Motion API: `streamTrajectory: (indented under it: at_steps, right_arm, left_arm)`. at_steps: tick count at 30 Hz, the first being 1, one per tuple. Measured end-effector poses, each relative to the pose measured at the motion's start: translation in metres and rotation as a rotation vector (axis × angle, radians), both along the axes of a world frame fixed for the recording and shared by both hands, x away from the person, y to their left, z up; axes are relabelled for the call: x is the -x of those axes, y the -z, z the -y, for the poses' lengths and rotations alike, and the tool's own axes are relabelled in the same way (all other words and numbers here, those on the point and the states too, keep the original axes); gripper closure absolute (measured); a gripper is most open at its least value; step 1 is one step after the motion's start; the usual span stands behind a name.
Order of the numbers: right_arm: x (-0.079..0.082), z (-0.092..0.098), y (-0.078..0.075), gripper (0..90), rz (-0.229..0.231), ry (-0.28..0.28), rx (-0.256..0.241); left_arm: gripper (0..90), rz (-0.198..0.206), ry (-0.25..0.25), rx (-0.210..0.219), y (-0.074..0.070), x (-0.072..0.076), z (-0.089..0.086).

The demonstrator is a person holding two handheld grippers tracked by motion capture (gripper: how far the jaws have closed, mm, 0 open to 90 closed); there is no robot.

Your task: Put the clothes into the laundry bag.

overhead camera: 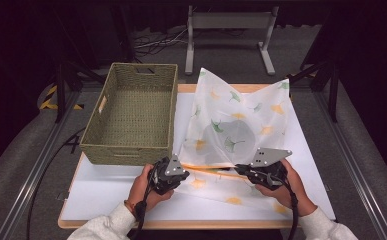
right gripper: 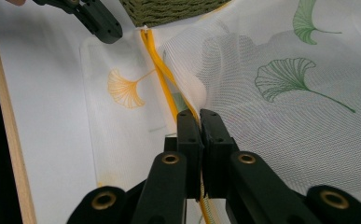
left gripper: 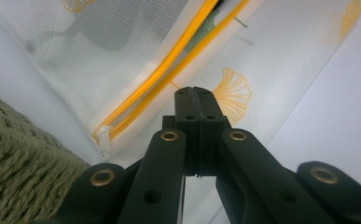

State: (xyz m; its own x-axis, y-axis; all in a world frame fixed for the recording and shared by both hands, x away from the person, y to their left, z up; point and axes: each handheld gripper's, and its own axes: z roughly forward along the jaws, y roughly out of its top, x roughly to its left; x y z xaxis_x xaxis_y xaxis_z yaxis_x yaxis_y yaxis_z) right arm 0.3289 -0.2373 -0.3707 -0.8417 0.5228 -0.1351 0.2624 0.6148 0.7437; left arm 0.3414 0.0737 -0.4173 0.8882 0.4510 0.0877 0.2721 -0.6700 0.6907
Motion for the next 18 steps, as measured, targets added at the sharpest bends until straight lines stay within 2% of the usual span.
streamTrajectory:
  at_steps: [5,7,14,18]
  right_arm:
    - [0.000,0.000,0.002,87.4,-0.006,0.000,0.006]
    - [0.000,0.001,0.003,87.3,-0.009,0.000,0.008]
    - [0.001,0.003,0.009,87.3,-0.024,0.005,0.018]
    - [0.001,0.003,0.011,87.3,-0.030,0.005,0.025]
  left_arm:
    - [89.8,0.013,0.001,0.015,-0.001,0.005,-0.008]
    - [89.8,0.028,0.010,0.037,-0.001,0.008,-0.014]
    - [89.1,0.041,-0.009,0.082,-0.001,0.015,-0.038]
    - [88.3,0.049,-0.020,0.094,-0.001,0.018,-0.050]
